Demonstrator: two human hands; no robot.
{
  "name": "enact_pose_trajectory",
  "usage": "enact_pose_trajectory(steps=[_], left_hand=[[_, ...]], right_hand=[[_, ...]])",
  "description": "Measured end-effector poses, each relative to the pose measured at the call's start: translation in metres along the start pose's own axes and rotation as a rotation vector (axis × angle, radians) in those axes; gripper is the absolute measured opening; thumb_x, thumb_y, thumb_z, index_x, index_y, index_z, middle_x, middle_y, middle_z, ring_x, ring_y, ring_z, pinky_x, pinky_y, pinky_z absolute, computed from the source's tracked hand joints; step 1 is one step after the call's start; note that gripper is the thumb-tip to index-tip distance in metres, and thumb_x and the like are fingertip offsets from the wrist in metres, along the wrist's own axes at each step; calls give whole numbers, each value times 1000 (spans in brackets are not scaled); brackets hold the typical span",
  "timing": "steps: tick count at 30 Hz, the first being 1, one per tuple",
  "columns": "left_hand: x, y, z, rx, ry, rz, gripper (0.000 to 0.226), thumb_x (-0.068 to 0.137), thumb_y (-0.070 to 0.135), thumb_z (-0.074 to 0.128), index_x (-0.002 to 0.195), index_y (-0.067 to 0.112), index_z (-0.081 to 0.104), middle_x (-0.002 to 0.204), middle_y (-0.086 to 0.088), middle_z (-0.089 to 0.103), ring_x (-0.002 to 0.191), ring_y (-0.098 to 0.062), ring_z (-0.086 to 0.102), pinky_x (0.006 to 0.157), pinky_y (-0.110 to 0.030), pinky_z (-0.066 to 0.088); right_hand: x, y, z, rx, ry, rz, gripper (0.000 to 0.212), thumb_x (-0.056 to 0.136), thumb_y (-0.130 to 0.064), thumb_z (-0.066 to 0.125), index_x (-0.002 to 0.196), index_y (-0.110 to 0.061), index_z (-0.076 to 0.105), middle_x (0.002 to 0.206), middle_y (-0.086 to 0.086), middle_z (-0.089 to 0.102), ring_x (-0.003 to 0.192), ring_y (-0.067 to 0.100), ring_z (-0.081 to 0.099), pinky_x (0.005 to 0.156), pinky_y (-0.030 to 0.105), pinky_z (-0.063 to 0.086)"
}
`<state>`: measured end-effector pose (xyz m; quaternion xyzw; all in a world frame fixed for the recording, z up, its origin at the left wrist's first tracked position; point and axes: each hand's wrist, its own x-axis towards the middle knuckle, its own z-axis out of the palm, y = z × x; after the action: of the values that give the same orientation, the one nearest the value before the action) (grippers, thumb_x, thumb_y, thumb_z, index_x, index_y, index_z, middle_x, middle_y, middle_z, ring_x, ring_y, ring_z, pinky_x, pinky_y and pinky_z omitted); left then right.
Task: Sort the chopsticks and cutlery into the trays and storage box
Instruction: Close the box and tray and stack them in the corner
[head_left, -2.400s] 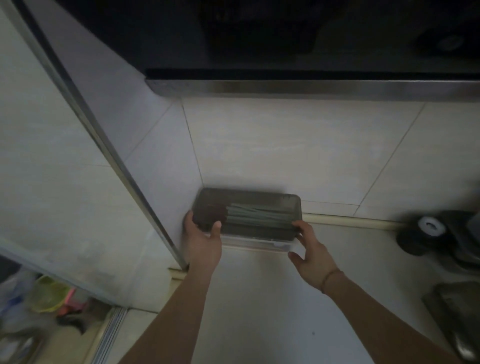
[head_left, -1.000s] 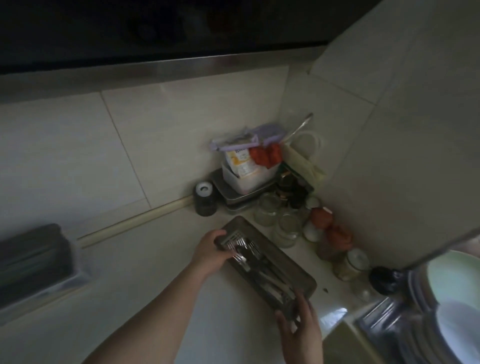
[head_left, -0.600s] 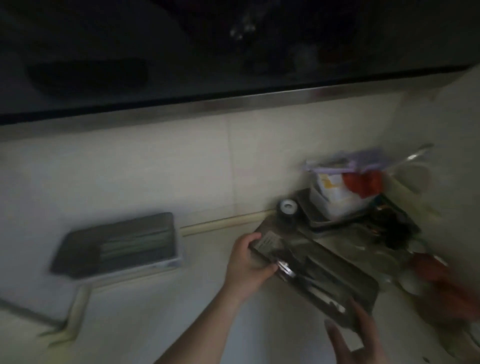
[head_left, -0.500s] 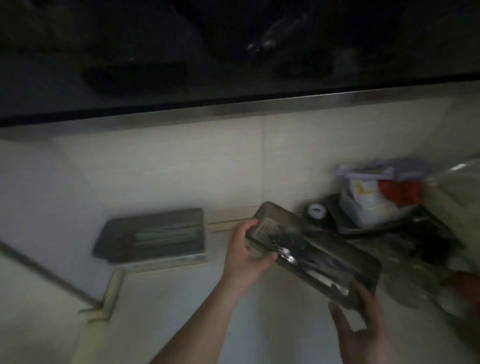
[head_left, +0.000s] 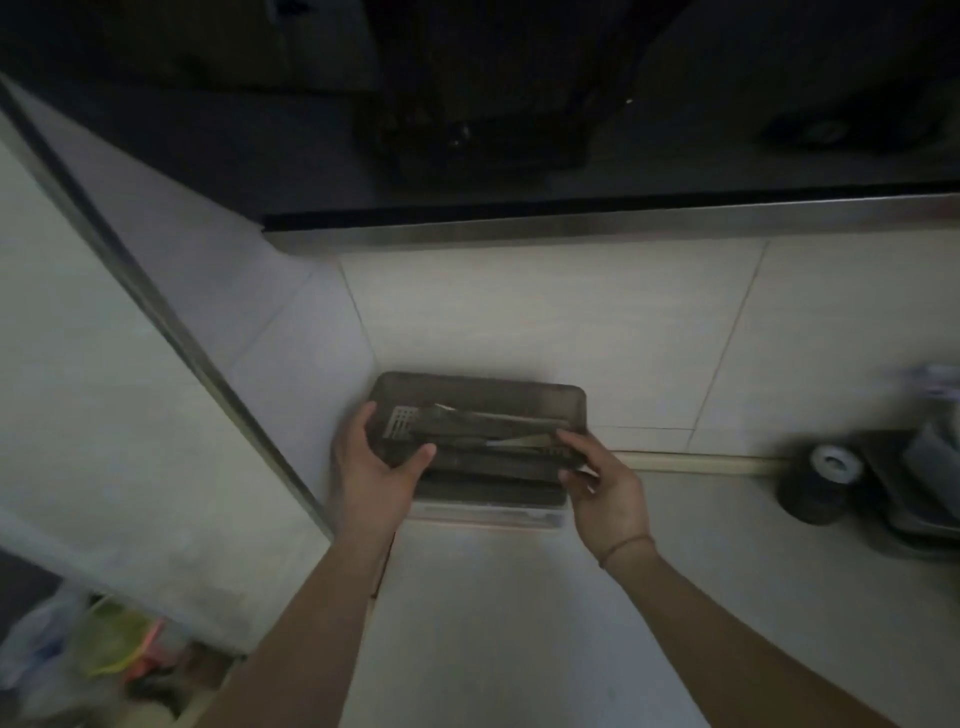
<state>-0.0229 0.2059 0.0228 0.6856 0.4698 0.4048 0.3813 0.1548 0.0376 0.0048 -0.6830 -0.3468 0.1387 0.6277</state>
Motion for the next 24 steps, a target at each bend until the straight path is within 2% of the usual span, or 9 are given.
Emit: enact_pose_trajectory(steps=[3, 6, 9, 11, 14, 17, 18, 22, 24], left_hand=[[4, -12, 2, 57, 9, 22, 82, 71, 41, 84, 141, 27, 43, 143, -4, 37, 128, -25, 47, 109, -47, 41], [1, -22, 10, 9, 67, 15, 79, 73, 35, 84, 140, 23, 44, 137, 3, 38, 124, -23, 48, 104, -49, 46], [-8, -23, 16, -101, 118, -27, 84, 72, 42, 81, 143, 22, 41, 142, 3, 37, 124, -13, 46, 103, -47, 48], [-13, -23, 19, -170, 132, -43, 88, 69, 47, 76, 144, 20, 39, 146, -3, 37, 125, -10, 45, 104, -43, 48], [-16, -25, 20, -209, 139, -48, 89, 69, 48, 74, 145, 21, 37, 148, -6, 36, 126, -8, 43, 104, -32, 44], [-16, -25, 21, -173, 134, -41, 83, 75, 39, 76, 146, 22, 35, 149, -7, 35, 123, -4, 42, 97, -18, 42], [-18, -25, 21, -148, 136, -34, 83, 76, 38, 75, 146, 22, 34, 150, -7, 35, 123, -5, 42, 98, -19, 42], [-26, -29, 19, 10, 125, 75, 89, 74, 57, 67, 147, 21, 30, 151, -4, 26, 133, -23, 43, 110, -44, 41], [-29, -30, 21, 152, 85, 103, 97, 71, 56, 72, 149, 23, 25, 154, -4, 18, 135, -31, 39, 109, -46, 39]], right_hand=[[13, 2, 8, -46, -23, 3, 59, 84, 11, 60, 106, -44, 61, 132, 1, 57, 117, 21, 56, 101, 41, 47], [17, 8, 3, -158, -48, -48, 59, 82, 5, 66, 116, -42, 57, 134, -2, 55, 117, 18, 55, 102, 42, 46], [12, 13, 0, -298, -14, -115, 59, 81, 1, 69, 124, -37, 55, 132, -3, 54, 118, 15, 54, 101, 39, 46], [9, 14, 2, -321, 37, -162, 60, 81, 2, 69, 124, -36, 54, 129, -2, 56, 115, 13, 55, 100, 36, 46], [7, 18, 5, -304, 62, -146, 60, 79, -1, 72, 127, -33, 54, 128, -4, 56, 113, 13, 55, 97, 39, 49], [6, 23, 4, -304, 30, -134, 65, 76, -8, 77, 132, -27, 50, 131, -5, 51, 116, 12, 52, 98, 37, 49], [5, 24, 3, -319, 16, -142, 67, 74, -11, 79, 132, -28, 49, 132, -4, 48, 118, 12, 50, 101, 33, 47], [-2, 25, 5, -362, -66, -140, 79, 71, -13, 82, 133, -37, 38, 139, 2, 36, 123, 10, 38, 105, 5, 26], [-2, 25, 8, -380, -101, -93, 79, 76, -13, 78, 133, -42, 31, 143, 5, 40, 127, 14, 40, 105, 6, 25]])
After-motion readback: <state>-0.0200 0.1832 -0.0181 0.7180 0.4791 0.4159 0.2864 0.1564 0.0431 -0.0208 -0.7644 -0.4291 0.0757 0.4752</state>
